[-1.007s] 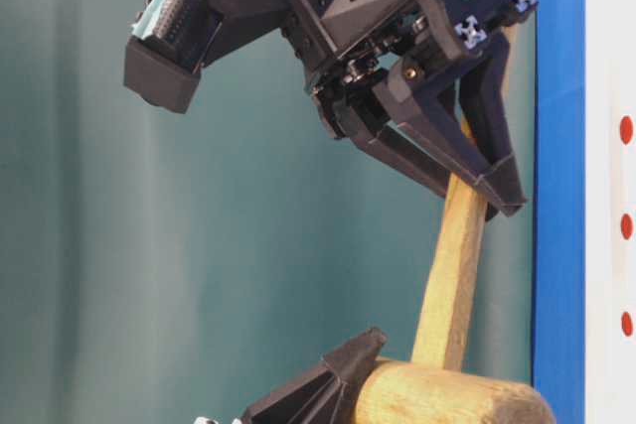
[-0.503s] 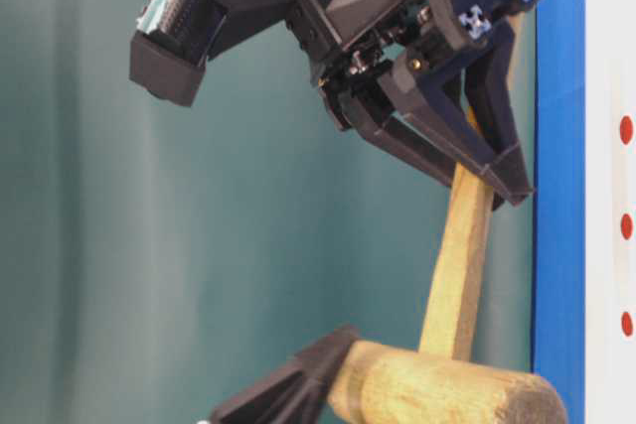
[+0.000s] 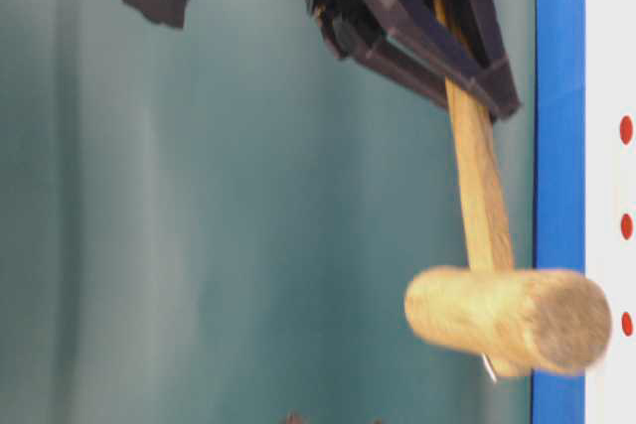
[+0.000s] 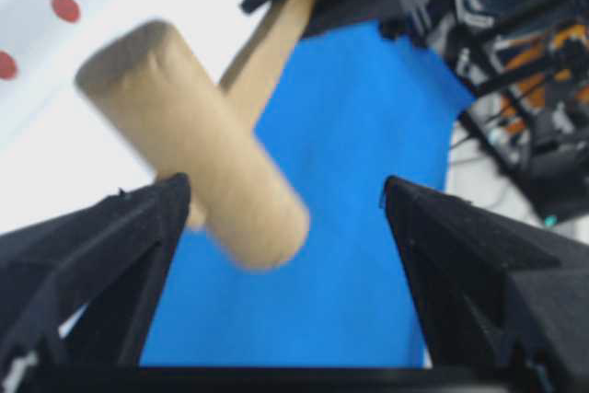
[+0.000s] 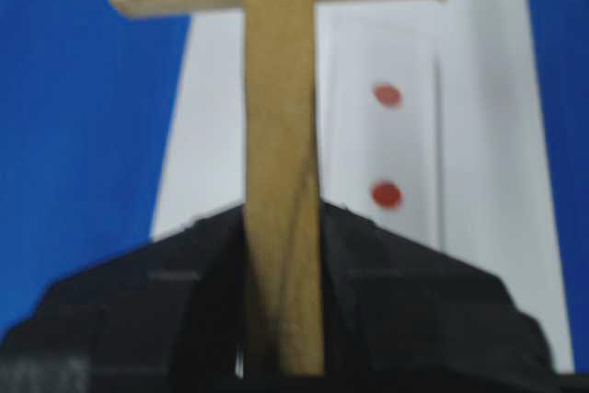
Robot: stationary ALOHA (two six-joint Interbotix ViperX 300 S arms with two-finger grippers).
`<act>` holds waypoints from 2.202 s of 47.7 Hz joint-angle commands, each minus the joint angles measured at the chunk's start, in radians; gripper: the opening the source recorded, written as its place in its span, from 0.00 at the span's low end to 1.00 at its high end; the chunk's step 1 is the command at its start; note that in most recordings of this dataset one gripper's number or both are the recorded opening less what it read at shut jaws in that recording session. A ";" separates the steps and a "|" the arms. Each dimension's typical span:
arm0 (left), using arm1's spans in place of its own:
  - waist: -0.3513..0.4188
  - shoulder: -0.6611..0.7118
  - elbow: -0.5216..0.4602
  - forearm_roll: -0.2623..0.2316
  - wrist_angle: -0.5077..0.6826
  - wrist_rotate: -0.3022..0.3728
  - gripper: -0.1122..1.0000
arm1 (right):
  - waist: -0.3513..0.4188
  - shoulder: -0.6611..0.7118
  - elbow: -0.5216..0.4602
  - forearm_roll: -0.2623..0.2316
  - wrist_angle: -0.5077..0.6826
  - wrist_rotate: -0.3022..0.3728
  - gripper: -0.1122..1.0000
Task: Hit the mark with a hammer.
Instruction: 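Carry the mallet with the right gripper back below the board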
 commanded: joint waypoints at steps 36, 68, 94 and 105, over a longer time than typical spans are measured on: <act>0.077 -0.115 0.029 0.003 0.133 0.707 0.82 | 0.230 -0.028 -0.028 0.313 -0.064 0.089 0.18; 0.083 -0.130 0.043 0.002 0.104 0.833 0.82 | 0.350 0.164 -0.187 0.405 -0.126 0.098 0.18; 0.083 -0.161 0.063 0.002 0.094 0.833 0.82 | 0.354 0.342 -0.304 0.457 -0.184 0.110 0.18; 0.083 -0.176 0.081 0.000 0.094 0.833 0.82 | 0.379 0.443 -0.324 0.459 -0.198 0.155 0.18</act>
